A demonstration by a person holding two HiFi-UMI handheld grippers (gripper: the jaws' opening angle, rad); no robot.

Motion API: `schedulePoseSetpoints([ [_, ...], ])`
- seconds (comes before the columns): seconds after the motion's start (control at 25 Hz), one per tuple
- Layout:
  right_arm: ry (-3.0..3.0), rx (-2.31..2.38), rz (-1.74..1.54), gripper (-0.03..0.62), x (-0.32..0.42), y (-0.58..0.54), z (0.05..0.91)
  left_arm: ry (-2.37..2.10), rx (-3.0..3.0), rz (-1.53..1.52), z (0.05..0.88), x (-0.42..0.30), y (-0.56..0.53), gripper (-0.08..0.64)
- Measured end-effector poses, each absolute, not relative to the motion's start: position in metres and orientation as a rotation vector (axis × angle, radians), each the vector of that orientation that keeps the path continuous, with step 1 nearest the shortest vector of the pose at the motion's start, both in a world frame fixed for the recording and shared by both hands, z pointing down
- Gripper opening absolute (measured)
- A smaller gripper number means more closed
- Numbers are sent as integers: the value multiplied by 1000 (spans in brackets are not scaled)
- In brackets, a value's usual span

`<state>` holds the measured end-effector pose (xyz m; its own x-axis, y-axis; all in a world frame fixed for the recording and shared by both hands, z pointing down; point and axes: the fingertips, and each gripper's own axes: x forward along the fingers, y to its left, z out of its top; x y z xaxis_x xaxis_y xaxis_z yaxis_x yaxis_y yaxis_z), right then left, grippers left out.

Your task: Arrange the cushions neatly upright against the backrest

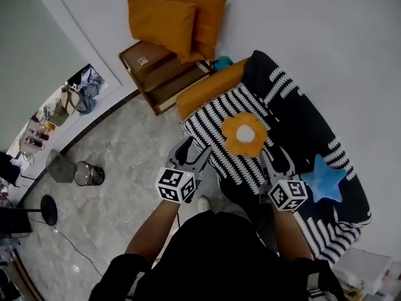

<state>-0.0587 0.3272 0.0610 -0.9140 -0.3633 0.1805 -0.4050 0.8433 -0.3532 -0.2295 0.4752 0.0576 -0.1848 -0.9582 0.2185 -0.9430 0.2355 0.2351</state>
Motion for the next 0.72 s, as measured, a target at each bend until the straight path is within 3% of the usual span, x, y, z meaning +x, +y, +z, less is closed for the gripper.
schedulePoseSetpoints([
  [0.44, -2810, 707, 766, 278, -77, 302, 102, -2106, 1715, -51, 84, -258, 459, 287],
  [0.72, -2778, 772, 775, 278, -107, 238, 122, -2056, 1752, 21, 90, -295, 382, 287],
])
